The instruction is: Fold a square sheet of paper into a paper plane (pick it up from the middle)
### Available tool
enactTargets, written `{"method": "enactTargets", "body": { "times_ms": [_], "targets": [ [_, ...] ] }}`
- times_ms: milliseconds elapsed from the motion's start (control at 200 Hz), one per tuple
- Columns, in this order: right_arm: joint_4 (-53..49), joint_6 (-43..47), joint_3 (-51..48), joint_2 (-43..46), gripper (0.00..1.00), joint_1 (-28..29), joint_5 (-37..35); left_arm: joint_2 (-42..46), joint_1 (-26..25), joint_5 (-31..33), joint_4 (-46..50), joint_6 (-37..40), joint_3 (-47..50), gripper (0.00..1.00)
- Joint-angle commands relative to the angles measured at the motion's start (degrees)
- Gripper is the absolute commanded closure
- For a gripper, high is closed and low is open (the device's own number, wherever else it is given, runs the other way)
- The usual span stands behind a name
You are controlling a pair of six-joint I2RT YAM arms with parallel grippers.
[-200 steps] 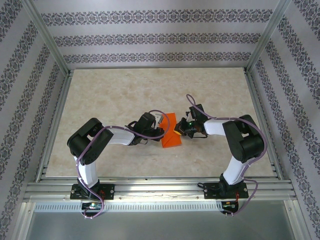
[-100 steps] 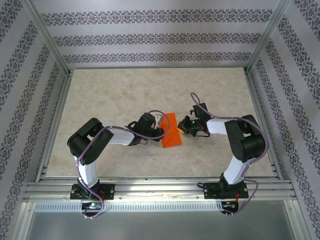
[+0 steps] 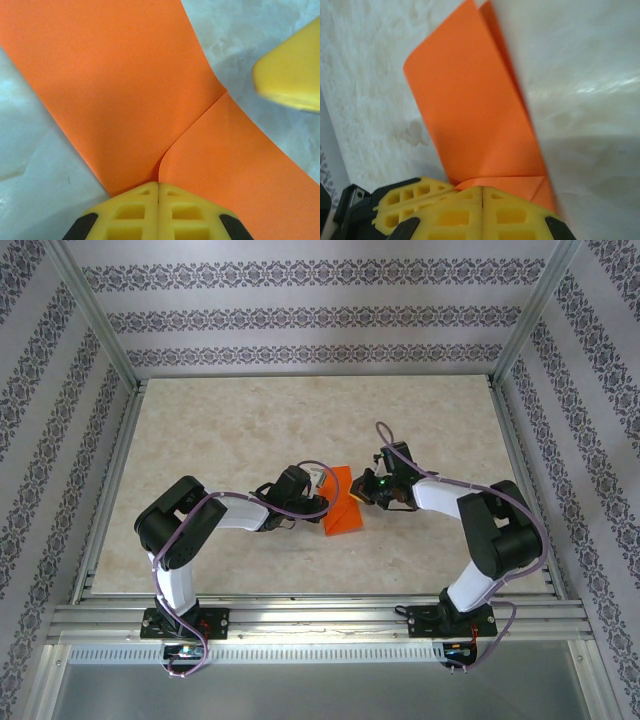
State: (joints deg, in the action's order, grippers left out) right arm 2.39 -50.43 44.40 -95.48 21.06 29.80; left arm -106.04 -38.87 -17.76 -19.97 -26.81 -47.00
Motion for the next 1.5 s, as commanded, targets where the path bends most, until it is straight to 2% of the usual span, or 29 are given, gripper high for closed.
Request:
{"method": "enactTargets", "body": {
  "times_ms": [0,430,500,550,619,694,729,879,974,1139,1364,1494],
  "targets": [
    [1.8,-0.4,0.5,-3.2,1.00,1.4,2.8,-1.5,0.7,0.6,5.2,0.2,0.8,1.00],
    [0.7,0.6,-2.4,-8.4,1.00,2.2,-0.5,0.0,0.7,1.2,6.4,-0.5,0.0,1.00],
    [1.4,0.4,-3.4,-8.7,1.00,2.2,-0.9,1.4,0.7,1.2,8.5,-0.8,-1.1,0.94],
    [1.5,0.5,-3.8,-8.8,1.00,2.2,-0.9,2.9,0.7,1.5,9.9,-1.4,-1.8,0.86],
    [1.4,0.6,-4.0,-8.6,1.00,2.2,-1.1,5.4,0.7,1.9,11.7,-1.8,-2.6,0.84],
    [1.2,0.7,-3.9,-8.6,1.00,2.2,-1.3,8.0,0.7,3.4,15.1,-2.6,-3.6,0.73],
    [1.2,0.6,-3.9,-8.5,1.00,2.2,-1.3,9.2,0.7,3.8,16.4,-3.0,-4.0,0.71],
    [1.1,0.4,-3.6,-8.4,1.00,2.2,-1.4,12.3,0.6,1.7,18.3,-5.5,-4.5,0.75],
    [1.0,0.3,-3.6,-8.3,1.00,2.2,-1.5,11.3,0.1,-4.3,18.5,-7.9,-5.8,0.84],
    [0.9,0.3,-3.6,-8.3,1.00,2.1,-1.5,5.9,-2.3,-13.0,21.8,-8.9,-11.4,0.92],
    [0.8,0.3,-3.6,-8.3,1.00,2.1,-1.6,1.1,-2.9,-14.7,24.2,-10.7,-14.7,0.99],
    [0.9,0.3,-3.6,-8.5,1.00,2.1,-1.4,-1.4,-2.9,-15.1,25.5,-10.5,-16.6,1.00]
  ]
}}
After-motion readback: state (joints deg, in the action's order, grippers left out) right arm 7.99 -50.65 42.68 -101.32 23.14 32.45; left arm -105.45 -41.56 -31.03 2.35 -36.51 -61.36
